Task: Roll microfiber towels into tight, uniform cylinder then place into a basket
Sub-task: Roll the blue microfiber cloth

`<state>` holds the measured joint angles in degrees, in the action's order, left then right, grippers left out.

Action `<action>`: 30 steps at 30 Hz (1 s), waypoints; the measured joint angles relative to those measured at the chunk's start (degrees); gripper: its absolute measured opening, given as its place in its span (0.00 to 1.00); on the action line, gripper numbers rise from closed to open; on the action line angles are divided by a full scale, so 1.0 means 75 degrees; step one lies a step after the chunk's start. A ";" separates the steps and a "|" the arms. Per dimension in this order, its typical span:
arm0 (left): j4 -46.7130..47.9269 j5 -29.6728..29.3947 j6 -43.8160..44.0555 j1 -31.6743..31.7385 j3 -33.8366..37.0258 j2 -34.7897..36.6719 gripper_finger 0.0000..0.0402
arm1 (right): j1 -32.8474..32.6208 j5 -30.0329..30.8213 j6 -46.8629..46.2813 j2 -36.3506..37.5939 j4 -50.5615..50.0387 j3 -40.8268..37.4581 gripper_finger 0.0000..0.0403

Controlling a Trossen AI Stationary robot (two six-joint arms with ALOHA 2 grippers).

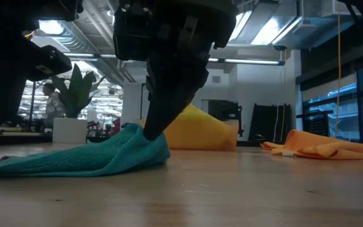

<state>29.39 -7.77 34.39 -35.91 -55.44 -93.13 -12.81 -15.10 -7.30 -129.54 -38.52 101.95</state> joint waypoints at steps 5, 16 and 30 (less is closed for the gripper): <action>0.0251 0.0157 0.0334 0.0082 -0.0003 0.0226 0.21 | 0.0185 -0.0232 -0.0022 0.0195 -0.0050 0.0000 0.00; 0.0363 -0.0151 0.0411 -0.0080 -0.0003 0.0950 0.21 | 0.0988 -0.0143 -0.0659 0.0597 0.0066 -0.0087 0.00; 0.0434 -0.0358 0.0399 -0.0133 -0.0003 0.1047 0.22 | 0.1604 0.1521 -0.0946 0.0592 0.0059 -0.0435 0.00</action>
<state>32.64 -10.46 37.39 -36.91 -55.46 -85.27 -0.78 -3.70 -14.39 -125.10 -38.08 98.69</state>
